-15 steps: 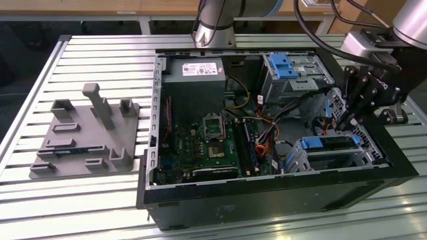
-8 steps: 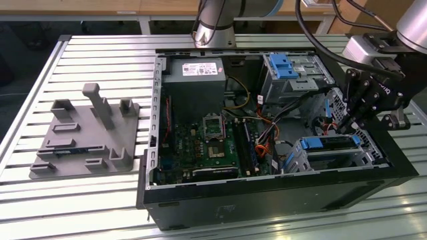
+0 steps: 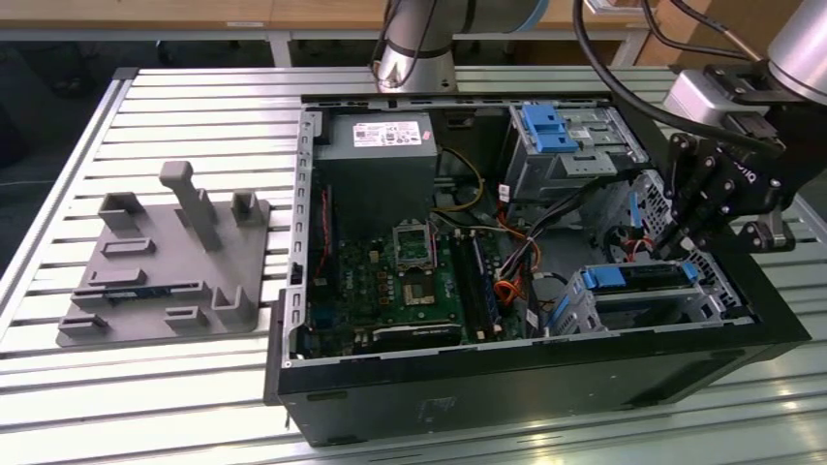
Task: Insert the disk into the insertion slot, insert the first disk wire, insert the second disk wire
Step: 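Insert the first disk wire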
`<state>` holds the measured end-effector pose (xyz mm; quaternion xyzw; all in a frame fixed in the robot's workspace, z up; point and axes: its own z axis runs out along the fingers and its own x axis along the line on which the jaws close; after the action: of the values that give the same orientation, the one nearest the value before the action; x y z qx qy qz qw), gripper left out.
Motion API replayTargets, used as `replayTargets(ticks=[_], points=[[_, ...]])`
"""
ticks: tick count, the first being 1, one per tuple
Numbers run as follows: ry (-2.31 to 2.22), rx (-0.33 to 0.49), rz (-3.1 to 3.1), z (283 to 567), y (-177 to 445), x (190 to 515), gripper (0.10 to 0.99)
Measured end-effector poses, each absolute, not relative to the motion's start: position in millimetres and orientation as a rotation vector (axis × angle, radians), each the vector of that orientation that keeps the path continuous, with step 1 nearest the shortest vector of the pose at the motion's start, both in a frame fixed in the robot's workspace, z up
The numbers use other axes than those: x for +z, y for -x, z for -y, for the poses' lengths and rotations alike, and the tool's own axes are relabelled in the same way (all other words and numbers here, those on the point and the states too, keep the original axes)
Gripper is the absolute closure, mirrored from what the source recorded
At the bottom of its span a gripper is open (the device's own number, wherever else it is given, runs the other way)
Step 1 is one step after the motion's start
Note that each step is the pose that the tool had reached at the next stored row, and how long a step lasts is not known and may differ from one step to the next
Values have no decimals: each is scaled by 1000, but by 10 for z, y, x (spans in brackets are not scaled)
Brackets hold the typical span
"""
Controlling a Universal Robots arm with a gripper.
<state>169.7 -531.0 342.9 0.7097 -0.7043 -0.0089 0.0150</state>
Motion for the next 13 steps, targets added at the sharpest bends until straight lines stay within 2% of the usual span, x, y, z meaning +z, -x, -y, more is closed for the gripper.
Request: replayTargets(ticks=[13], points=[[-2228,-28,2173,5362,-1697,3417,918]])
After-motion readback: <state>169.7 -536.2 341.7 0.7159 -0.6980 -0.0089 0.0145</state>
